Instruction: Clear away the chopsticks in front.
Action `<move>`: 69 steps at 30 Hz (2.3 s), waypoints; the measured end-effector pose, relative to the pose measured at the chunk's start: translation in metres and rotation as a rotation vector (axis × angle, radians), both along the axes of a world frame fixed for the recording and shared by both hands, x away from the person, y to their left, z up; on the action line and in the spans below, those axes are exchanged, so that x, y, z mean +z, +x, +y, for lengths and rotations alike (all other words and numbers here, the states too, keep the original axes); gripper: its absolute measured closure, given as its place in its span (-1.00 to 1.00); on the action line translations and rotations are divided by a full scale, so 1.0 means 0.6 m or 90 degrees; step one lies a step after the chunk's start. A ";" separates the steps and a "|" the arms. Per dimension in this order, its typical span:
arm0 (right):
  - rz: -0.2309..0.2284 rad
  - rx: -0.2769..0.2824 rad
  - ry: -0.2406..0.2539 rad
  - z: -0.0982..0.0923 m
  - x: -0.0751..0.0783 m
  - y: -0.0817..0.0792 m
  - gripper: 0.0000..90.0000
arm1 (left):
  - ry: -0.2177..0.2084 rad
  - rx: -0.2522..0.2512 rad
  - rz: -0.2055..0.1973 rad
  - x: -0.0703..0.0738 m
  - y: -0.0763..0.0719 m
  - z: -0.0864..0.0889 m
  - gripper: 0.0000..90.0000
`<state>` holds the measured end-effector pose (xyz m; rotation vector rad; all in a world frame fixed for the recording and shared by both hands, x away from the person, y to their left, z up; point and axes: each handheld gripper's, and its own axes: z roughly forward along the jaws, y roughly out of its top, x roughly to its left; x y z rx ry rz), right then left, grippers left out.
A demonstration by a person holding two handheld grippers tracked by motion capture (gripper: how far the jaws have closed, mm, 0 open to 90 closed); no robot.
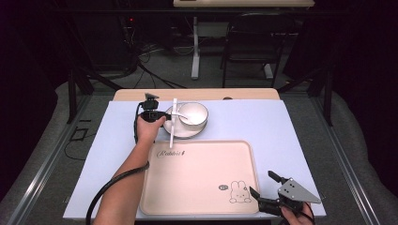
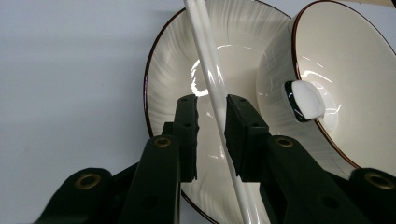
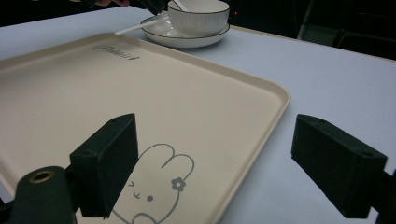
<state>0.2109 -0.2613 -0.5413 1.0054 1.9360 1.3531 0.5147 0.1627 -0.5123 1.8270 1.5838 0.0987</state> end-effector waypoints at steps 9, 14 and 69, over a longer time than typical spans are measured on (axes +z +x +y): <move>0.002 0.000 0.000 0.000 0.000 -0.001 -0.68 | -0.001 -0.003 0.003 -0.006 0.002 -0.007 0.67; 0.001 0.000 0.000 -0.001 0.001 -0.001 -0.68 | -0.002 -0.002 0.004 -0.009 0.004 -0.012 0.72; -0.002 0.000 0.002 -0.002 0.001 -0.002 -0.68 | 0.004 0.064 0.034 -0.010 0.017 0.003 0.89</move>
